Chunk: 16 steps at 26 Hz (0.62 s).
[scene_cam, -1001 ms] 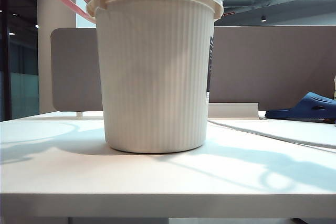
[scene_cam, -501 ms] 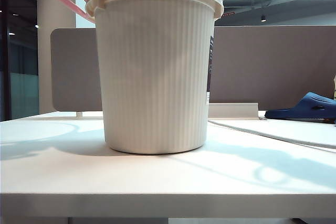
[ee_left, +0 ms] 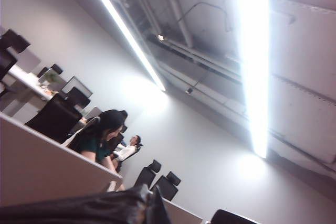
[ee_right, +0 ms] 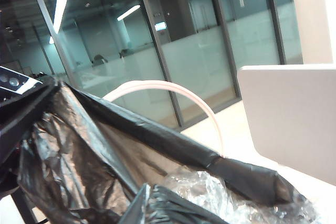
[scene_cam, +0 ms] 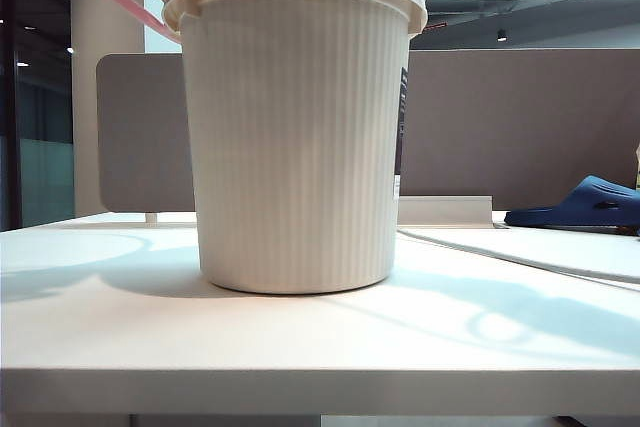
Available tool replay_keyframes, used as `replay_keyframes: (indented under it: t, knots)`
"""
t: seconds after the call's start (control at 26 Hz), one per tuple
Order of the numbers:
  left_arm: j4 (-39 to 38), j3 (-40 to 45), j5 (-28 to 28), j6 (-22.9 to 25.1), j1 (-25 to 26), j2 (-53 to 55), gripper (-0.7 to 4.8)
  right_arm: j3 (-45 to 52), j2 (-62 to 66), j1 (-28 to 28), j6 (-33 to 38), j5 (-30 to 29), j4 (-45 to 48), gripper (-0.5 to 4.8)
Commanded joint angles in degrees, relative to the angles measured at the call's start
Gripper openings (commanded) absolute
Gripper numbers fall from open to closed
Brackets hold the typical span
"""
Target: Open the ring lid of the trash can, pull out the black garbage bag inside, and place it on the table.
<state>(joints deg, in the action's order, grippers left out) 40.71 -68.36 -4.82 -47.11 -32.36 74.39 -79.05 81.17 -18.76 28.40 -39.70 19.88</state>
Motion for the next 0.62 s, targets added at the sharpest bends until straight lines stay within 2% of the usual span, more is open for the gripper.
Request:
replay_keyframes:
  t: [0.04, 0.62]
  knots:
    - [0.2, -2.9, -1.9, 1.9, -0.1, -0.4, -0.06, -2.1, -0.2, 0.0, 0.0, -0.3, 0.8, -0.05]
    - [-1.7, -7.3, -3.0, 3.2, 0.0, -0.4, -0.06, -11.3, 1.0, 0.0, 0.0, -0.3, -2.1, -0.05]
